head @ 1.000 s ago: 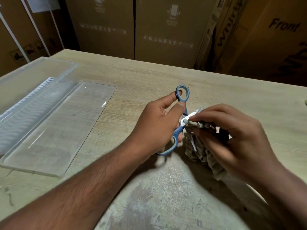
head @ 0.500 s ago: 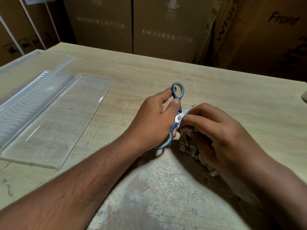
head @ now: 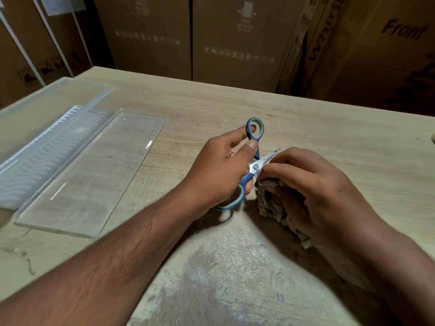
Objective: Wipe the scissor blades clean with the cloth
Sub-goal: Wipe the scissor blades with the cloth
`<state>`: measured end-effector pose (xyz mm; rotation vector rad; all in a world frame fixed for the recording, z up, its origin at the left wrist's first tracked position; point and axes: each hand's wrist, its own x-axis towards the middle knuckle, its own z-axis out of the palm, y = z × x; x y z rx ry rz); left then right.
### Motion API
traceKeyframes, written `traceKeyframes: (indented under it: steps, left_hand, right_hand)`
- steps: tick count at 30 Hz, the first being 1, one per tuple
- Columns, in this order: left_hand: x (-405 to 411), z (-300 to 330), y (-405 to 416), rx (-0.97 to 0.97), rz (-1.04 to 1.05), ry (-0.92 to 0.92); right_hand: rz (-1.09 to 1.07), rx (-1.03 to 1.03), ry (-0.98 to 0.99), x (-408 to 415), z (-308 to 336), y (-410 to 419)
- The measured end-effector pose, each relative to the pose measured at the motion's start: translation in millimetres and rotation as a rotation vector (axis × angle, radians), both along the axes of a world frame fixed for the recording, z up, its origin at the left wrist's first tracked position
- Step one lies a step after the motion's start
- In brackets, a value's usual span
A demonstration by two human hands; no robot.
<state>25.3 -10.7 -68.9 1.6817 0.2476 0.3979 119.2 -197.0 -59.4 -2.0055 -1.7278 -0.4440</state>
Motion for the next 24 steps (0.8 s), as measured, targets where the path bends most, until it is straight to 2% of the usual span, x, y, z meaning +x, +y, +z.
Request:
traceKeyframes:
  steps: [4, 9, 11, 16, 20, 24]
  left_hand:
    - [1.7, -1.5, -1.3, -0.044, -0.065, 0.034]
    - [4.4, -0.8, 6.3, -0.005, 0.003, 0.021]
    - [3.6, -1.1, 7.6, 0.003, -0.007, 0.019]
    - [5.3, -1.8, 1.3, 0.006, -0.077, 0.050]
    - [6.1, -0.4, 2.5, -0.009, -0.024, 0.056]
    - [6.0, -3.4, 2.9, -0.024, -0.039, 0.068]
  right_hand:
    - [-0.074, 0.027, -0.012, -0.7, -1.0, 3.3]
    - [0.010, -0.032, 0.053, 1.7, -1.4, 3.2]
    - [0.025, -0.048, 0.023, 2.4, -2.5, 1.5]
    - [-0.055, -0.009, -0.023, 8.9, -3.2, 1.9]
    - [-0.012, -0.010, 0.024, 7.4, -3.7, 1.6]
    - [-0.043, -0.003, -0.016, 6.4, -3.1, 1.3]
